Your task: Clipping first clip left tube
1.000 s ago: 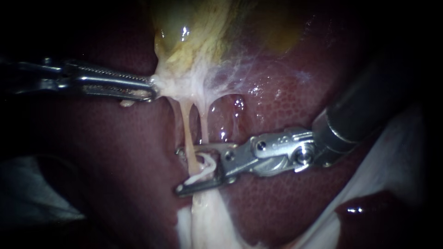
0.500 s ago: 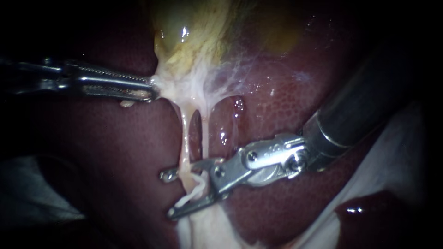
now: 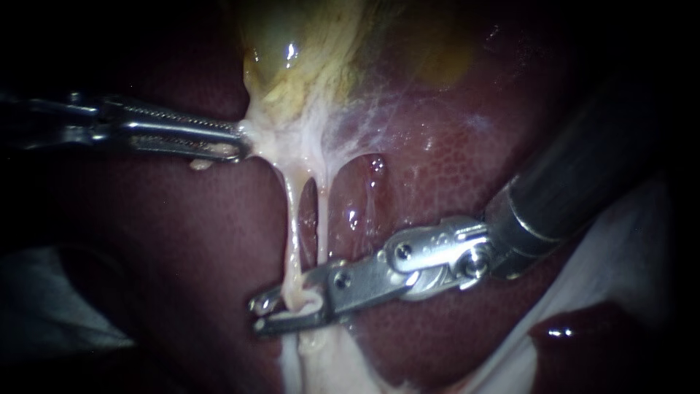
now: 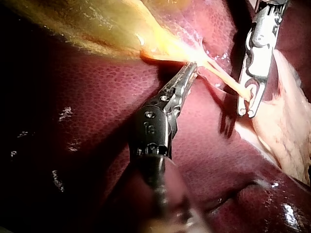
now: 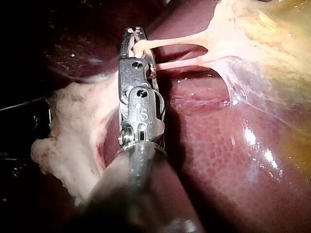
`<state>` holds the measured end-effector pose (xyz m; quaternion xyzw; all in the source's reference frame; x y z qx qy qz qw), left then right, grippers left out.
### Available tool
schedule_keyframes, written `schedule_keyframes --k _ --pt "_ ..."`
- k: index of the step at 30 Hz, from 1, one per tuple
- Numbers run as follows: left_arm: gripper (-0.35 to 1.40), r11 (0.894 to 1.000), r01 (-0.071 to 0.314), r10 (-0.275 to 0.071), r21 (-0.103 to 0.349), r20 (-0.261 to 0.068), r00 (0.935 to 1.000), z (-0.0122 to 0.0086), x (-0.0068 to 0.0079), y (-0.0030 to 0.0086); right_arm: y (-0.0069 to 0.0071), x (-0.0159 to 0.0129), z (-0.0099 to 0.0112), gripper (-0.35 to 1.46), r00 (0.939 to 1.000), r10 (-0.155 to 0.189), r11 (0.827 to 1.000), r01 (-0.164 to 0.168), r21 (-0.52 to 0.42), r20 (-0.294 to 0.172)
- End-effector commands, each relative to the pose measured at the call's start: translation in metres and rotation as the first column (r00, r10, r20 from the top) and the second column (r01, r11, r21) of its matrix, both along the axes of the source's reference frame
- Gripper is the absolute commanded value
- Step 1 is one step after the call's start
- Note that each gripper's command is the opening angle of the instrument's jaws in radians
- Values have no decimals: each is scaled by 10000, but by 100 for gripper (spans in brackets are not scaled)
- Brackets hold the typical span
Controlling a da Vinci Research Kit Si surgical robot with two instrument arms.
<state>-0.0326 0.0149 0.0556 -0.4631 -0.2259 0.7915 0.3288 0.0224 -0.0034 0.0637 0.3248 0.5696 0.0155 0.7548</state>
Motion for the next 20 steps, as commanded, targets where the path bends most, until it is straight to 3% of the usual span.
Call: schedule_keyframes --k 1,5,20 --pt "-35 10000 -2 2 0 1 10000 0 0 0 0 -1 -1 -35 10000 19 10000 -20 96 45" --pt "-35 10000 -3 3 1 2 10000 0 0 0 5 -4 -5 -35 9989 157 9957 -196 908 438" --pt "-35 10000 5 -5 -11 -8 10000 4 1 3 9 -7 -2 -35 9982 136 9913 -211 1297 584"
